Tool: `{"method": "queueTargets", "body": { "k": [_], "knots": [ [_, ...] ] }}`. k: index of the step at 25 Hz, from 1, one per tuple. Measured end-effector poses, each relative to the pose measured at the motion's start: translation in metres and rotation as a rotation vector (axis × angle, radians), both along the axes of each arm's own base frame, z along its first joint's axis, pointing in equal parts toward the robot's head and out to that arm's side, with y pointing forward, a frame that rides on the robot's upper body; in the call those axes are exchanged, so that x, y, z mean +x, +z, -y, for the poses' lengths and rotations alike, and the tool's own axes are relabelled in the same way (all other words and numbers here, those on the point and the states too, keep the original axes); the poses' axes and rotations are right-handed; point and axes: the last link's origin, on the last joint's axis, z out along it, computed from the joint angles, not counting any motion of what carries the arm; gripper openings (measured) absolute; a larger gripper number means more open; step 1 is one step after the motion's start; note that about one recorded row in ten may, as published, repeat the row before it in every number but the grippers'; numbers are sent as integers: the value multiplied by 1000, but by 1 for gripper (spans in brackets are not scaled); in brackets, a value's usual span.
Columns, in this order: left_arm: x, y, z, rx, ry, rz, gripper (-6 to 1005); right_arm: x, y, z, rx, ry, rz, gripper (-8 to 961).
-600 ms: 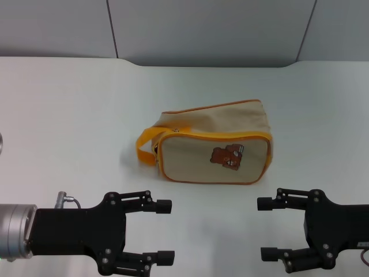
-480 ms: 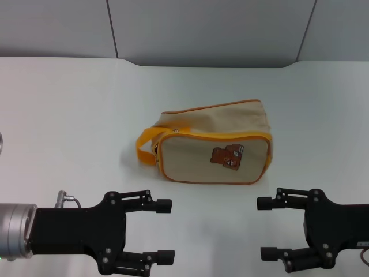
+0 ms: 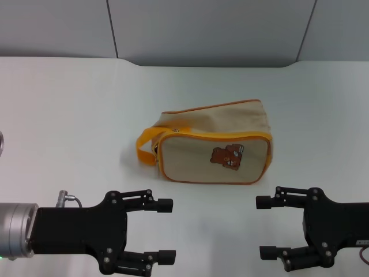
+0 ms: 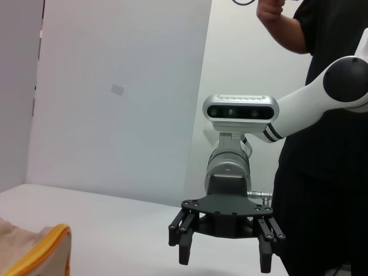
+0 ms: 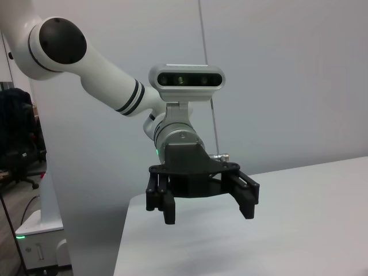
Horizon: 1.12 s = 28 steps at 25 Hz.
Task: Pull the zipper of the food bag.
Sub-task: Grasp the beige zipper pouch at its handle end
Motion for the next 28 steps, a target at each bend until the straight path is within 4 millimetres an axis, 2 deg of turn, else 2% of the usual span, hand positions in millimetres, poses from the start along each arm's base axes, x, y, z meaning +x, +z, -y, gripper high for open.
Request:
{"method": "queueTargets", "body": {
  "k": [4,6,7,9,12,14,17,22,28],
  "knots": [
    [1,1,-4,49,10,21,814,2,1,1,4,-7,1,817],
    [1,2,-9,127,28,46,813,4,3,2,10,-14,1,817],
    [-1,2,-15,235,55,67,813,6,4,2,13,-19,3,817],
    [-2,1,-19,282,68,70,813,6,4,2,14,-20,3,816],
    [-8,-9,-38,420,139,24,813,8,5,3,16,-27,5,816],
    [-9,-12,-42,436,151,4,813,9,5,4,17,-29,6,816],
    [-16,-31,-58,491,197,-111,814,11,5,7,23,-33,7,816],
    [-19,-46,-64,523,209,-183,814,13,4,10,23,-42,5,816],
    [-21,-52,-65,531,206,-217,791,15,4,12,25,-54,2,817]
  ]
}}
